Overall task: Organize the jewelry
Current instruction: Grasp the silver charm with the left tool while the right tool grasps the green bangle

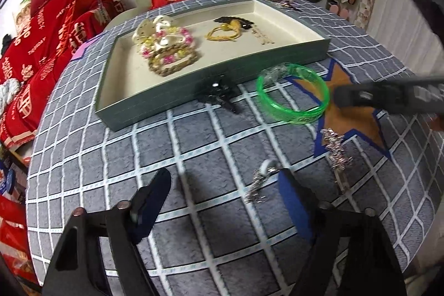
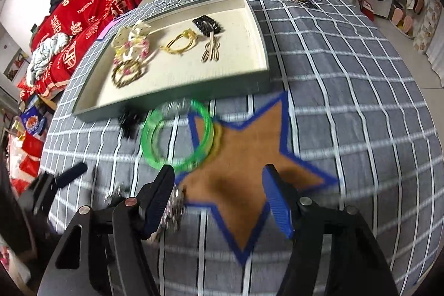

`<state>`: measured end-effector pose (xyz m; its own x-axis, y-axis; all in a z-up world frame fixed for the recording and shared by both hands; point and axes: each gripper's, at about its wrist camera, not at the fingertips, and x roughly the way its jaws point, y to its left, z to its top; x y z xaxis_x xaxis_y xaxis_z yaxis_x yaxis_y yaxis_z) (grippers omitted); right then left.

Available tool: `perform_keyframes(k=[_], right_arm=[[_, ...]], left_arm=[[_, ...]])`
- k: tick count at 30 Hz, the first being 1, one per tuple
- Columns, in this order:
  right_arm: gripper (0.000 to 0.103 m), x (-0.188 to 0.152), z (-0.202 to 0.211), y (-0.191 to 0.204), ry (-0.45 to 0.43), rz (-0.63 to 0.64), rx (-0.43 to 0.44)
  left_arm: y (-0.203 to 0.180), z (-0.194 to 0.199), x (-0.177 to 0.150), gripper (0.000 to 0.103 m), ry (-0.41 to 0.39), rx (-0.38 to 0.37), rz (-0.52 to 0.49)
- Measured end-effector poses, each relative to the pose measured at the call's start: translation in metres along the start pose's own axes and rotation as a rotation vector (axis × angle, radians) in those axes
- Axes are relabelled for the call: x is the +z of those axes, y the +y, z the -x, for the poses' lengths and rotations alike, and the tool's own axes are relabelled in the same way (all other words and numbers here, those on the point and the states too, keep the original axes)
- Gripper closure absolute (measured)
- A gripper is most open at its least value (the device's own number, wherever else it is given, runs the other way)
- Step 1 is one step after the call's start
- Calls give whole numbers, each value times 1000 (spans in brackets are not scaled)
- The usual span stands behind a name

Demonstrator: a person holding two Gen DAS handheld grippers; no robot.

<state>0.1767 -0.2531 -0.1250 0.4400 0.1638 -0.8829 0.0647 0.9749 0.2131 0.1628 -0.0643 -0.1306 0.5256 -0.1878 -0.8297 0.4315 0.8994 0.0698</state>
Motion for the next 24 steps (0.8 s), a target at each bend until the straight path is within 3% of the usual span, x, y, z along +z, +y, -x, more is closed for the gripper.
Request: perform_keyframes(k=[5, 9, 11, 12, 13, 14, 24], right_arm=[[44, 17, -20, 8, 22, 18, -37], [56, 18, -26, 21, 32, 98, -123], [67, 16, -26, 25, 29, 136, -160], [71, 14, -26, 27, 25, 153, -175], [86, 13, -25, 27, 20, 163, -171], [94, 12, -23, 26, 16, 160, -171], [96, 4, 3, 11, -32, 94, -97]], left_arm=[[-3, -1, 4, 31, 8, -33, -9], [-8, 1, 4, 58, 14, -85, -25], [-14, 2, 4, 68, 11, -97, -49], [-17, 3, 4, 81, 8, -103, -61], [-19, 3, 4, 84, 5, -100, -69], [-20, 4, 4, 84, 3, -93, -73], [6, 17, -4, 84, -9, -105, 79]])
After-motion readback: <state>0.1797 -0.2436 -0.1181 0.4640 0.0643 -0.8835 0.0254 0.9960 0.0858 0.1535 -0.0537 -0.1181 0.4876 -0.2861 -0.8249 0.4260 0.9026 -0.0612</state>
